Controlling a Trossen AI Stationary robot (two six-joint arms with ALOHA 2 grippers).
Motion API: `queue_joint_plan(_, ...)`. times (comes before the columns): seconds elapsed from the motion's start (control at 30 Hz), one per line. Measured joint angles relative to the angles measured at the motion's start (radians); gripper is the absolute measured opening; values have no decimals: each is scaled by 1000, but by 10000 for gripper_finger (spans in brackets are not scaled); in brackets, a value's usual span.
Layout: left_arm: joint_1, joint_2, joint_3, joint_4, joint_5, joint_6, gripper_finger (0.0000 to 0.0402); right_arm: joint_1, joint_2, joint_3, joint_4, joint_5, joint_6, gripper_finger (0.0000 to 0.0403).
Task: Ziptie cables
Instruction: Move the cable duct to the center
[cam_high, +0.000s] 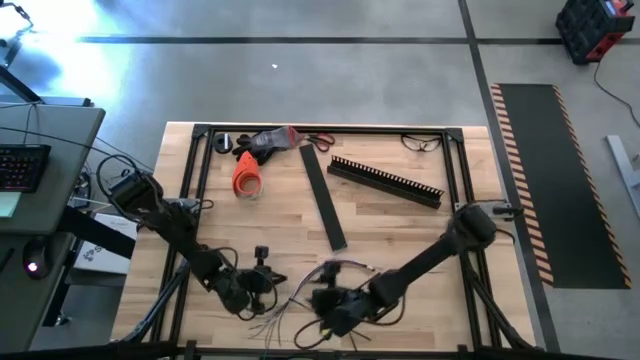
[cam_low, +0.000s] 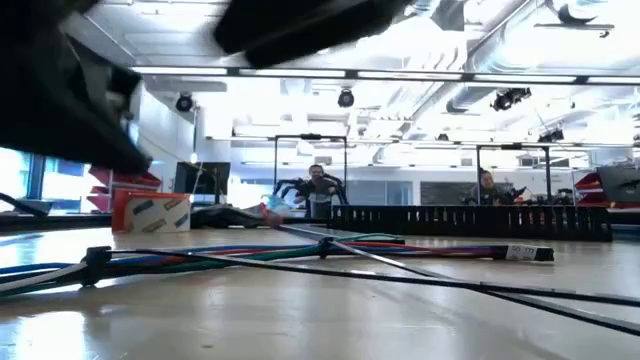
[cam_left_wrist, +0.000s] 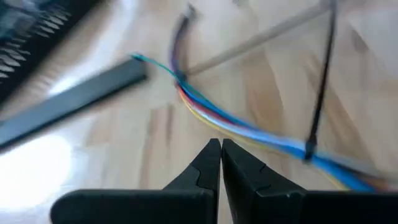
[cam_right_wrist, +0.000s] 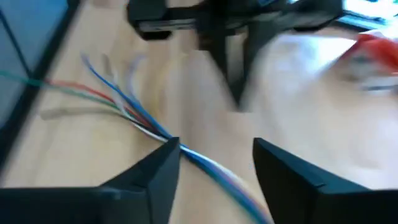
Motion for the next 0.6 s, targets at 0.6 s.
queue_joint_plan(0.6, 189, 10, -372, 764, 135, 150, 0, -618, -595, -703, -67, -83, -267, 208)
